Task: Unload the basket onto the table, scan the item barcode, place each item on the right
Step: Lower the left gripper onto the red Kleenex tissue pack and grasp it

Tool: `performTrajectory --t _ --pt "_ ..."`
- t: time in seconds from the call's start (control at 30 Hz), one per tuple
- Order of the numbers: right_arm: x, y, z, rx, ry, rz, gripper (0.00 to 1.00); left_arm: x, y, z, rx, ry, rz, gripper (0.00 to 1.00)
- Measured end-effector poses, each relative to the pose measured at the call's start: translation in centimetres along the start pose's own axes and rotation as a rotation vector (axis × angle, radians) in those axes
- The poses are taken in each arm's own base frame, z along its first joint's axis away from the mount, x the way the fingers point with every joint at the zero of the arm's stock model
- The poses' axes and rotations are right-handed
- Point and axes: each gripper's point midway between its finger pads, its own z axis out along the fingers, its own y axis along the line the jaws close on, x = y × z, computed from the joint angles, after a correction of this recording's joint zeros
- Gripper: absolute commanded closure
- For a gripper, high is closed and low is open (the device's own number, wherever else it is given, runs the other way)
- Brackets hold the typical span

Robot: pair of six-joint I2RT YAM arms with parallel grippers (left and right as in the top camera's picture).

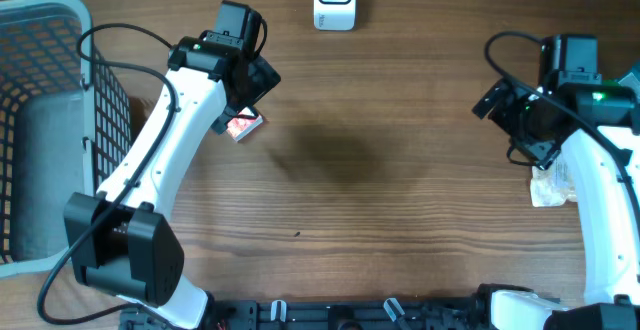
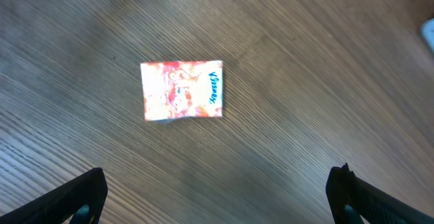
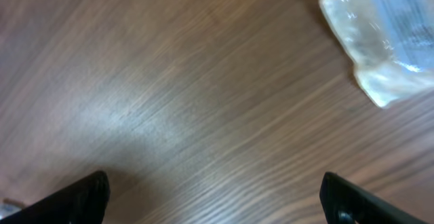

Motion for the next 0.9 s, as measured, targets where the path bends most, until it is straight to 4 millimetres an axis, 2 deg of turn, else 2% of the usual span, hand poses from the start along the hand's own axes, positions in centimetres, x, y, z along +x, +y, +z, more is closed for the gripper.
performTrajectory --t 0.07,0.13,0.2,0.27,0.4,0.53,0.77,0.9 --pt "0.3 1.0 0.9 -0.034 0.003 -0.044 0.0 -0.3 0.2 0.0 -0.013 -0.02 0.017 0.0" --pt "0.9 2.9 2.1 -0.083 -0.013 -0.114 0.0 -0.8 0.4 -0.5 -0.018 -0.047 0.057 0.0" --pt "2.1 4.9 3.2 -0.115 -0.012 -0.189 0.0 -0.9 0.9 -1.2 -0.024 -0.06 0.083 0.0" --pt "3.0 6.0 3.9 -0.125 -0.003 -0.229 0.0 -1.0 0.9 -1.5 -0.025 -0.071 0.095 0.0" --pt "3.2 6.1 4.3 -0.118 0.006 -0.235 0.0 -0.6 1.5 0.8 -0.048 -0.075 0.107 0.0" --pt "3.2 6.1 4.3 -0.117 0.004 -0.236 0.0 0.7 2.7 4.7 -0.084 -0.056 0.114 0.0" --pt "3.1 6.1 4.3 -0.117 0.004 -0.236 0.0 0.0 1.2 6.1 -0.019 -0.101 0.099 0.0" --pt "3.1 6.1 4.3 -0.117 0.004 -0.236 0.0 0.7 1.6 8.5 -0.065 -0.067 0.11 0.0"
